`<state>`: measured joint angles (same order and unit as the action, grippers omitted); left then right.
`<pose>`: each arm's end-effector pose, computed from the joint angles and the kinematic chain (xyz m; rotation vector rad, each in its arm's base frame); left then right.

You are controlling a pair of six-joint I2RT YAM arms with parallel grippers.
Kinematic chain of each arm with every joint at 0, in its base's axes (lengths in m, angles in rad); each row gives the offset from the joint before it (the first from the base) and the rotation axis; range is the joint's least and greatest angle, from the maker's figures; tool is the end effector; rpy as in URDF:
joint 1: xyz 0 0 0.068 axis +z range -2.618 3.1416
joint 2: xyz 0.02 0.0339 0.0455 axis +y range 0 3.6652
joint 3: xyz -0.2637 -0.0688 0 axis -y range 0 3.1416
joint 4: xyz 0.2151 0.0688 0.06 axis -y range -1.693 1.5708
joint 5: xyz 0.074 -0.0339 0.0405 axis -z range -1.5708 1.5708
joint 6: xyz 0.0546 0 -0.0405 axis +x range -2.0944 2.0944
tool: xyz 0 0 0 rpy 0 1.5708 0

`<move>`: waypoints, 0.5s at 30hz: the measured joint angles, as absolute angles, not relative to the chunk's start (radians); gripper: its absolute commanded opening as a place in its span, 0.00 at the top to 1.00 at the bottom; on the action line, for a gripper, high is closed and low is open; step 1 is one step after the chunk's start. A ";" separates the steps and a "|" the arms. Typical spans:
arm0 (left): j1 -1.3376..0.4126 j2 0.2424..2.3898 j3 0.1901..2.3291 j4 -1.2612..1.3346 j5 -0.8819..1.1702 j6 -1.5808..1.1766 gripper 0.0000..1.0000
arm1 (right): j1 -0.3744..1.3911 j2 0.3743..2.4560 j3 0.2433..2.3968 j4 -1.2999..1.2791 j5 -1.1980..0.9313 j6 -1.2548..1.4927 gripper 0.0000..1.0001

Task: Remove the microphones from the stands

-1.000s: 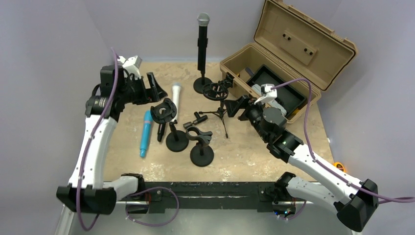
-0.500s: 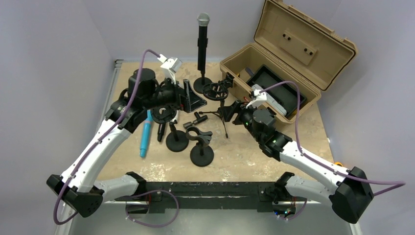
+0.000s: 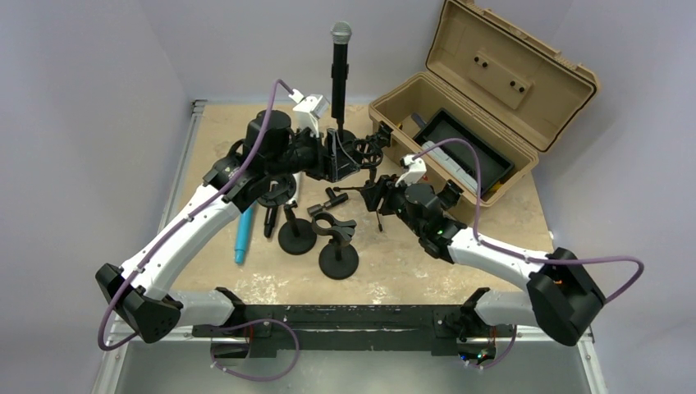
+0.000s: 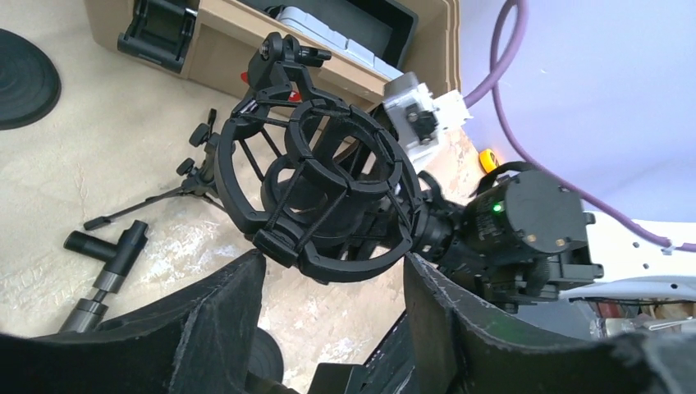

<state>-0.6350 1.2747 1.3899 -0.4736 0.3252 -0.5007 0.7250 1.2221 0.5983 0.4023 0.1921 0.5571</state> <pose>0.2051 -0.1728 0.4059 0.3700 2.0290 -1.0475 0.2045 0.1673 0.2564 -0.0130 1.8508 0.7402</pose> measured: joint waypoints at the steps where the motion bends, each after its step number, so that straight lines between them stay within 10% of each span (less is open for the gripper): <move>1: -0.638 1.275 1.390 -0.472 0.321 -0.507 0.42 | 0.725 1.239 0.596 0.413 0.194 0.557 0.47; 15: -0.715 1.171 1.312 -0.481 0.245 -0.564 0.21 | 0.731 1.406 0.582 0.435 0.196 0.610 0.62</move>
<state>-0.7147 1.1706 1.3121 -0.4808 0.2455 -0.5644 0.7307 1.4055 0.5819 0.4351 0.1959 0.6098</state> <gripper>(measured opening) 0.733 0.420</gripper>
